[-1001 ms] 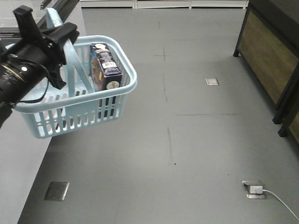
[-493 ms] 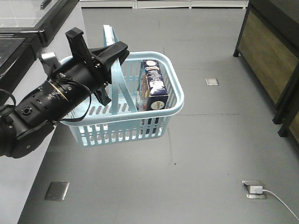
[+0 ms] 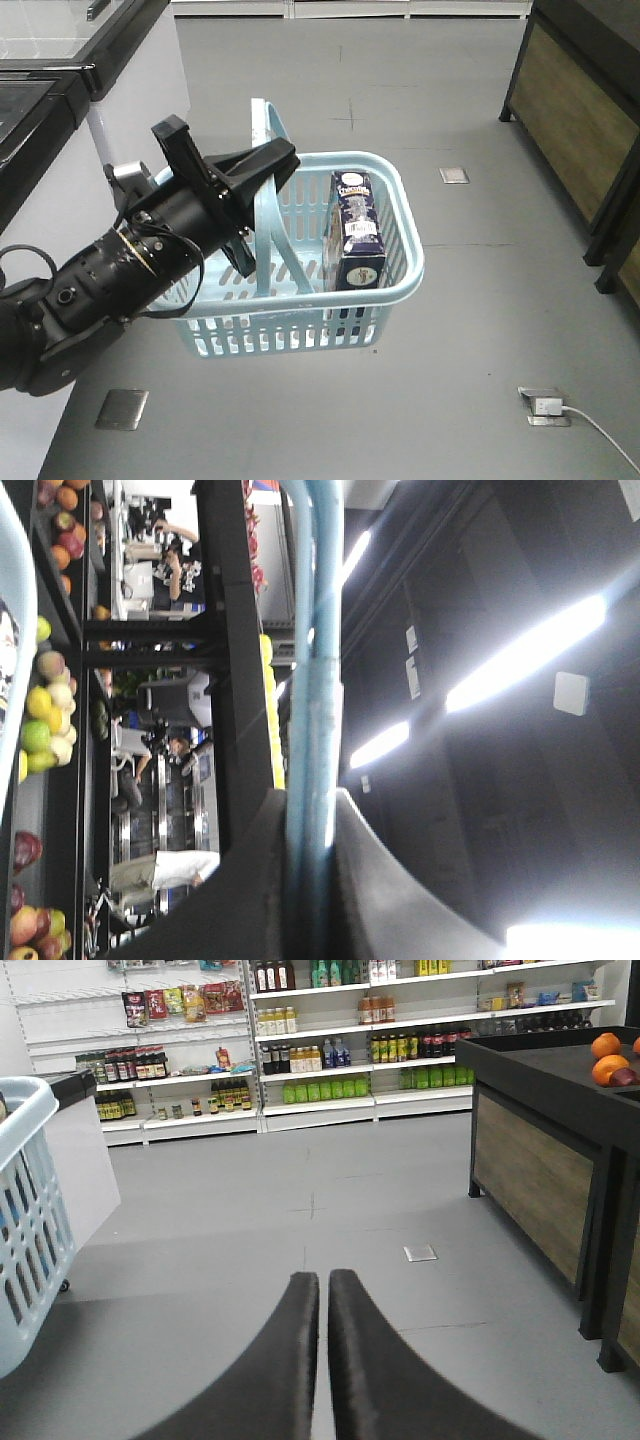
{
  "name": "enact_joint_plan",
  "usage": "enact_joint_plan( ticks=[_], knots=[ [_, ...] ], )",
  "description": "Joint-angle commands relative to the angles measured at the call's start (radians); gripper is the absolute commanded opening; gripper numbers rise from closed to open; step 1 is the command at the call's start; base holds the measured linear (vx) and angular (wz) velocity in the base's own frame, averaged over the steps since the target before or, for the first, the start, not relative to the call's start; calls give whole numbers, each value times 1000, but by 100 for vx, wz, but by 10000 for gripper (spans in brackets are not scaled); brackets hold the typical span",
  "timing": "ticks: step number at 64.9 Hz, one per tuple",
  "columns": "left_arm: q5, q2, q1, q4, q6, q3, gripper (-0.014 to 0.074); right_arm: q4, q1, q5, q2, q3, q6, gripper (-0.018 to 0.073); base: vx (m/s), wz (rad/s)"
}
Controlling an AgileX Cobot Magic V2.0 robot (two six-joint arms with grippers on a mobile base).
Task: Left arm holds basket, right arm returns cookies
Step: 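Lift the basket with the left gripper and swing it in front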
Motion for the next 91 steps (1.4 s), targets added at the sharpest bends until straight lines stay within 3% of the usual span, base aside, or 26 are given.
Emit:
enact_joint_plan(
  ticks=[1,42,55,68,91],
  knots=[
    [-179,-44,-25,-46,-4,2,-3,-6,-6,-69,-13,18,-9,-6,0,0],
    [-268,-123,-138,-94,9,174,-3,-6,-6,-69,-13,18,-9,-6,0,0],
    [-318,-135,-190,-215,61,237,-3,-6,-6,-69,-13,18,-9,-6,0,0],
    [-318,-143,-229,-221,86,260,-3,-6,-6,-69,-13,18,-9,-6,0,0],
    [-318,-175,-300,-342,174,268,-3,-6,-6,-69,-13,18,-9,-6,0,0]
  ],
)
